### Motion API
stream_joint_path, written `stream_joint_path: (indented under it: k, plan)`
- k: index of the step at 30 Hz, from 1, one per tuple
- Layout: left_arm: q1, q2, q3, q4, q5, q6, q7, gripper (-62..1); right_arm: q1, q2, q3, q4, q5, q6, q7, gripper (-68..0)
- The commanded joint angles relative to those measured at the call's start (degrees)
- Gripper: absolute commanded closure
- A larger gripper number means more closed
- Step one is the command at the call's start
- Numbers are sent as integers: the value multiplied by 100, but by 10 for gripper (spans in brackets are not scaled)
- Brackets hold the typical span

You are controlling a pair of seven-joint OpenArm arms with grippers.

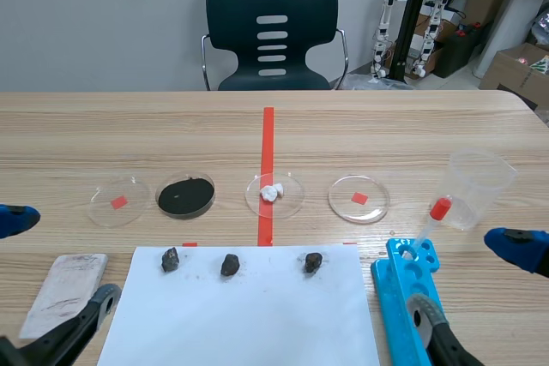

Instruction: Pick up the middle mineral with the left hand

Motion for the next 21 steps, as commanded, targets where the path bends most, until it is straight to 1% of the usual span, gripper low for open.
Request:
stream_joint_path:
  k: [1, 3, 5, 7, 10, 13, 15, 16, 18, 19, 20, 21]
  plan:
    - [-181, 11, 92, 98, -396, 11, 442, -623, 52, -2, 66, 33, 22, -20, 107, -475]
    - [-431, 11, 197, 98, -975, -39, 1187, -623, 52, -2, 66, 33, 24, -20, 109, -475]
    - [-748, 13, 367, 98, -1290, -33, 1786, -623, 52, -2, 66, 33, 24, -20, 109, -475]
    - [-1036, 13, 544, 98, -1515, -33, 2221, -623, 52, -2, 66, 33, 24, -20, 109, -475]
    - [-1547, 11, 883, 98, -1937, 160, 2953, -623, 52, -2, 66, 33, 24, -20, 109, -475]
    - [-2081, 11, 1298, 98, -2391, 791, 3713, -623, 52, -2, 66, 33, 24, -20, 109, -475]
    - [-2411, 11, 1606, 98, -2549, 1215, 4026, -623, 52, -2, 66, 33, 24, -20, 109, -475]
    - [-2566, 11, 1770, 98, -2592, 1458, 4155, -623, 52, -2, 66, 33, 24, -20, 109, -475]
    - [-2909, -13, 2149, 98, -2662, 2124, 4470, -623, 52, -2, 66, 33, 24, -20, 109, -475]
    - [-3091, -37, 2358, 94, -2673, 2511, 4634, -623, 52, -2, 66, 33, 24, -20, 109, -475]
    - [-3274, -39, 2559, 79, -2671, 2815, 4809, -623, 52, -2, 66, 33, 24, -20, 109, -475]
    - [-3440, -37, 2728, 52, -2669, 3038, 4937, -623, 52, -2, 66, 33, 24, -20, 109, -475]
